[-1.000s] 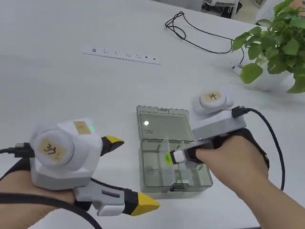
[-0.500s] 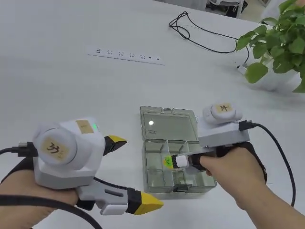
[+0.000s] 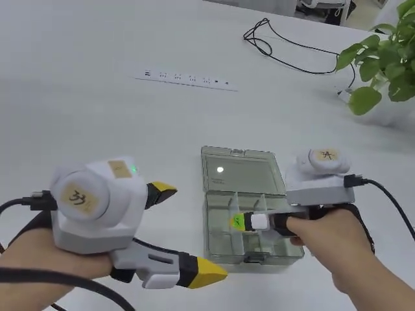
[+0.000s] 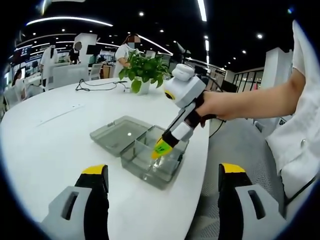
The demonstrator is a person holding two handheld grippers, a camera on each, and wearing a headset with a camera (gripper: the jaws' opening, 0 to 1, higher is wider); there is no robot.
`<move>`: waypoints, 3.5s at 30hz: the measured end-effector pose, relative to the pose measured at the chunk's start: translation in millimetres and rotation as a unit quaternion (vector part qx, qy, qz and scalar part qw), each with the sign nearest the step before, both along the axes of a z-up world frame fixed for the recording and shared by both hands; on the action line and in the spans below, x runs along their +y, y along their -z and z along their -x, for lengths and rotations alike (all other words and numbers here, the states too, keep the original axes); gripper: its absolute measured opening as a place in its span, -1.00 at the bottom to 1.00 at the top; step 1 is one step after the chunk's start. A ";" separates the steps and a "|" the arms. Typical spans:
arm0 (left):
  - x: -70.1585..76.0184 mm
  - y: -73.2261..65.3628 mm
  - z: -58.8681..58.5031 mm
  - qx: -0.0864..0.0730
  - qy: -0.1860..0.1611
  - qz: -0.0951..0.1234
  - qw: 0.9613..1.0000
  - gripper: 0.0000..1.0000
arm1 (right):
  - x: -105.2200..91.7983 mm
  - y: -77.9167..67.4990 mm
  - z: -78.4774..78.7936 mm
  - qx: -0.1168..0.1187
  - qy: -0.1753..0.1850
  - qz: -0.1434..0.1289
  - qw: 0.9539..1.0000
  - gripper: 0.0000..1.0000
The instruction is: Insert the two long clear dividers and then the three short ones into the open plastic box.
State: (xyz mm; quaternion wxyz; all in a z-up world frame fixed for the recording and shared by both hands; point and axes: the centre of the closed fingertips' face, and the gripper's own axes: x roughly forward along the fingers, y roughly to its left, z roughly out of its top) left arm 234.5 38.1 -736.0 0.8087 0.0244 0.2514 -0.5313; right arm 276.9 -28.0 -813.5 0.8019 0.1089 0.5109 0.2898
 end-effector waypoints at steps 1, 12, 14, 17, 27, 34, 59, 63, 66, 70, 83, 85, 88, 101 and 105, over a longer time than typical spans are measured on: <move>0.3 -0.3 -0.1 0.000 -0.001 0.000 1.000 0.86 | 0.3 -0.8 -0.1 -0.001 0.000 -0.003 1.000 -0.70; 3.3 -13.3 4.8 -0.003 -0.036 -0.012 0.999 0.86 | 3.9 -26.7 5.1 -0.018 -0.016 -0.056 0.998 -0.53; 3.3 -15.9 6.1 -0.004 -0.043 -0.014 0.999 0.87 | 3.9 -33.2 7.3 -0.020 -0.024 -0.068 0.997 -0.53; 2.8 -19.6 8.2 -0.004 -0.051 -0.018 0.999 0.87 | 1.8 -40.5 8.9 -0.021 -0.025 -0.085 0.996 -0.50; -5.9 -32.2 10.5 -0.007 -0.089 -0.019 0.996 0.87 | -15.6 -69.5 9.7 -0.035 -0.038 -0.134 0.990 -0.36; -14.7 -33.7 11.4 -0.007 -0.106 -0.017 0.994 0.88 | -26.2 -95.0 12.0 -0.048 -0.050 -0.165 0.984 -0.26; -16.7 -34.3 3.3 -0.009 -0.121 -0.003 0.993 0.91 | -106.7 -90.6 26.7 -0.141 -0.263 -0.089 0.950 0.31; -19.8 -36.2 0.4 -0.011 -0.117 0.000 0.993 0.91 | -117.4 -72.0 30.5 -0.152 -0.315 -0.050 0.936 0.33; -21.7 -35.7 -0.6 -0.011 -0.113 0.001 0.994 0.92 | -125.3 -59.4 28.3 -0.164 -0.350 -0.019 0.922 0.33; -23.3 -33.9 -0.7 -0.009 -0.106 0.001 0.994 0.93 | -136.3 -39.8 29.4 -0.164 -0.403 0.027 0.900 0.32; -20.5 -31.4 -0.9 -0.005 -0.114 0.003 0.993 0.92 | -164.8 19.6 22.5 -0.151 -0.538 0.150 0.815 0.03; -20.3 -31.5 -1.2 -0.005 -0.115 0.004 0.993 0.93 | -166.2 24.2 20.8 -0.153 -0.546 0.162 0.808 0.01; -19.4 -30.2 -1.2 -0.004 -0.115 0.002 0.993 0.93 | -166.7 29.8 19.2 -0.153 -0.558 0.173 0.797 -0.04; -15.5 -27.8 -1.4 0.000 -0.123 0.004 0.992 0.91 | -171.0 42.5 16.0 -0.162 -0.591 0.213 0.761 -0.18; -15.3 -27.7 -2.2 0.000 -0.125 0.005 0.992 0.91 | -170.8 41.9 15.1 -0.163 -0.587 0.212 0.764 -0.23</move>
